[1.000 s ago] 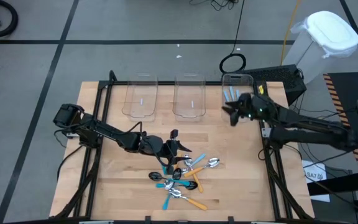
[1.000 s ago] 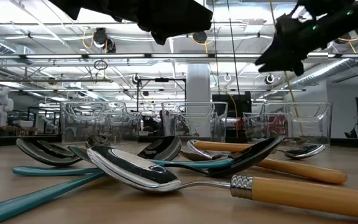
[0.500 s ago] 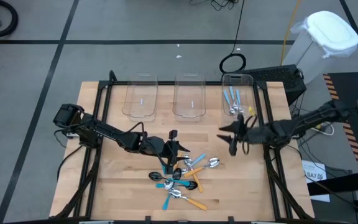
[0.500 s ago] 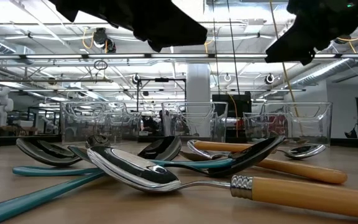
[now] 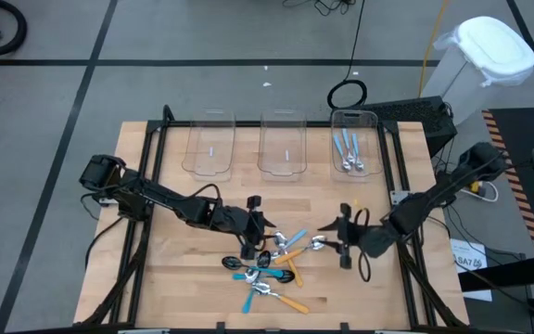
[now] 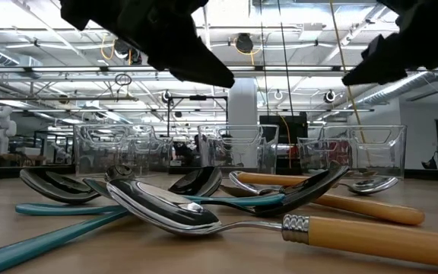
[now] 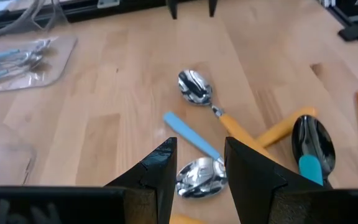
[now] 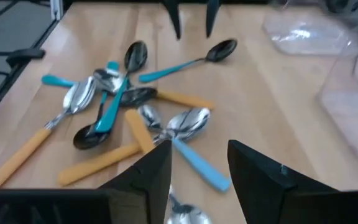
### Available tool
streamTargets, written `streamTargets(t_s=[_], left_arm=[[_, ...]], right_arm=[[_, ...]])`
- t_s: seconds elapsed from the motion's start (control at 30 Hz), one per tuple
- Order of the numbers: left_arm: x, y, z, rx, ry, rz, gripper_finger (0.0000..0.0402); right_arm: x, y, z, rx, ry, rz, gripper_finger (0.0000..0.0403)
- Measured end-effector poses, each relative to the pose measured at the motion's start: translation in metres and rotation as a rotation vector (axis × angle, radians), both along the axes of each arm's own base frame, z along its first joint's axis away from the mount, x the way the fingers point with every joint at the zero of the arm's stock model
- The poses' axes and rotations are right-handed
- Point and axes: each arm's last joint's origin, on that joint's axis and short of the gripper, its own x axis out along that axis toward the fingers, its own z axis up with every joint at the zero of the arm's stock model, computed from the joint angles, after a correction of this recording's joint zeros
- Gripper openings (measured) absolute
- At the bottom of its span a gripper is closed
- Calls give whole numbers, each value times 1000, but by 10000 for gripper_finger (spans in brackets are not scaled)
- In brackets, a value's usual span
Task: Sort silverware by color (type)
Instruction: Put the light blue spoon into the right transparent bin
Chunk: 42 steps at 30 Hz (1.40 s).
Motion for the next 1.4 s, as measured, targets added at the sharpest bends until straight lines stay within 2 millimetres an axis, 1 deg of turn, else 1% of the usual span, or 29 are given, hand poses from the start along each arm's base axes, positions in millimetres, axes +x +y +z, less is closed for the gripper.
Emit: streamTargets(t_s=[0.17,0.33,0.47,0.6,0.73,0.83,0.97,1.07,1.17,1.4], left_arm=[[-1,1,-2,10,23,-2,134],[-2,1,-3,21,31,-7,134],[-2,1,-3,38,36,-17,134],[-2,1,-3,45,35,-21,134],[-2,1,-3,45,34,-20,134],[-1,1,-3,39,31,-17,134],[-1,1,-2,12,18,-2,134],[0,1,-1,-5,10,7,134],[-1,1,-1,-10,14,10,134],[0,1,-1,-29,10,21,134]], right_arm=[[5,3,-13,19,43,-31,150],[12,8,-22,4,49,8,150],[18,8,-28,-19,53,5,150],[25,7,-29,-27,65,-14,150],[37,9,-27,-35,76,-1,150],[49,11,-26,-50,86,3,150],[63,11,-30,-85,133,2,150],[68,11,-35,-109,167,19,150],[70,9,-35,-121,166,35,150],[73,0,-36,-132,181,6,150]])
